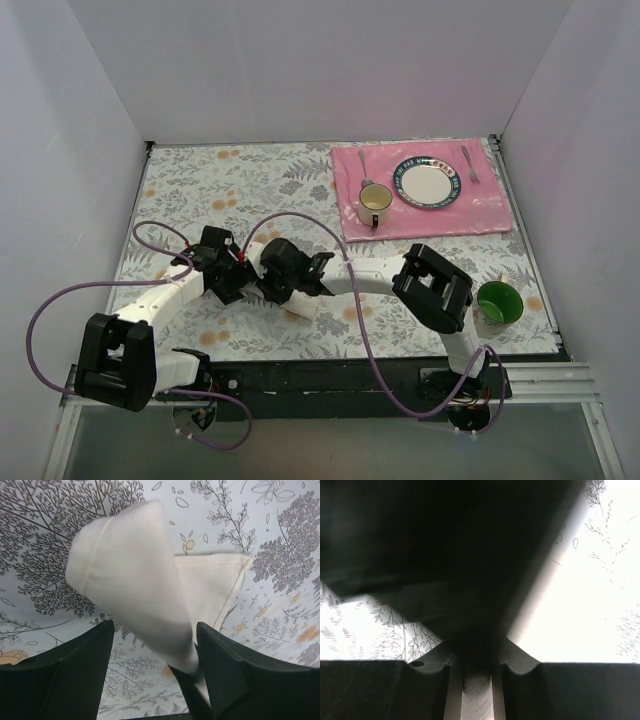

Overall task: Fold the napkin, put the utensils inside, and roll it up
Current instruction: Roll the napkin with the utensil

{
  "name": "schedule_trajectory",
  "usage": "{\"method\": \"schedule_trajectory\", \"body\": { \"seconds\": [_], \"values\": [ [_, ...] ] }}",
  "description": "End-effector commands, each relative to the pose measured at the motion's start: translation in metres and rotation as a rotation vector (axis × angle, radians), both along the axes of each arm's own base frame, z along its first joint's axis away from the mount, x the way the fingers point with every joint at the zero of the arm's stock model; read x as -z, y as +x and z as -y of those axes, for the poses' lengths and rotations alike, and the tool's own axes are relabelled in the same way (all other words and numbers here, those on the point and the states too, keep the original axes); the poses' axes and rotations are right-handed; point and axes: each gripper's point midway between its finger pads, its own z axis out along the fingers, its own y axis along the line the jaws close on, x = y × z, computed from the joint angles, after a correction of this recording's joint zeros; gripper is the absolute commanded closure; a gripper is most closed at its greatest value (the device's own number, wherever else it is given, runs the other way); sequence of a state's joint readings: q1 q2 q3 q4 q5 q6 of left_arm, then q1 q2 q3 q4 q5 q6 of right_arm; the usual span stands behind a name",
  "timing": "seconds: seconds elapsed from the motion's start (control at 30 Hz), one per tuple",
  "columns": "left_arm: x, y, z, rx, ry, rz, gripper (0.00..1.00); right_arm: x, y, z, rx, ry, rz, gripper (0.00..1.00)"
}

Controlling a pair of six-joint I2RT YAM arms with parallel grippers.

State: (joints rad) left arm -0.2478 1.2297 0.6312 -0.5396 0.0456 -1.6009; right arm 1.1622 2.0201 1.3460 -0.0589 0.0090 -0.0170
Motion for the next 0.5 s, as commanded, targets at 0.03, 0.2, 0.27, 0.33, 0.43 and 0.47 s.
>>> {"method": "schedule_trajectory", "body": {
  "seconds": [0.03, 0.2, 0.27, 0.33, 0.43, 0.47],
  "values": [
    [-0.012, 0.003, 0.012, 0.041, -0.048, 0.020, 0.33, 0.007, -0.016, 0.007, -0.019, 0.130, -0.425, 0.75],
    [-0.005, 0.008, 0.018, 0.052, -0.069, 0.013, 0.33, 0.007, -0.011, 0.008, -0.005, 0.255, -0.645, 0.74],
    [0.001, 0.011, 0.019, 0.048, -0.066, 0.002, 0.33, 0.010, -0.017, 0.010, -0.030, 0.286, -0.749, 0.73],
    [0.006, 0.013, 0.017, 0.044, -0.054, -0.001, 0.33, 0.009, -0.024, 0.010, -0.048, 0.339, -0.858, 0.73],
    [0.015, 0.014, 0.013, 0.045, -0.027, -0.017, 0.34, 0.010, -0.027, 0.014, -0.041, 0.393, -0.979, 0.72],
    [0.018, 0.012, 0.011, 0.043, -0.015, -0.020, 0.35, 0.010, -0.025, 0.016, -0.037, 0.410, -1.000, 0.71]
  ]
}}
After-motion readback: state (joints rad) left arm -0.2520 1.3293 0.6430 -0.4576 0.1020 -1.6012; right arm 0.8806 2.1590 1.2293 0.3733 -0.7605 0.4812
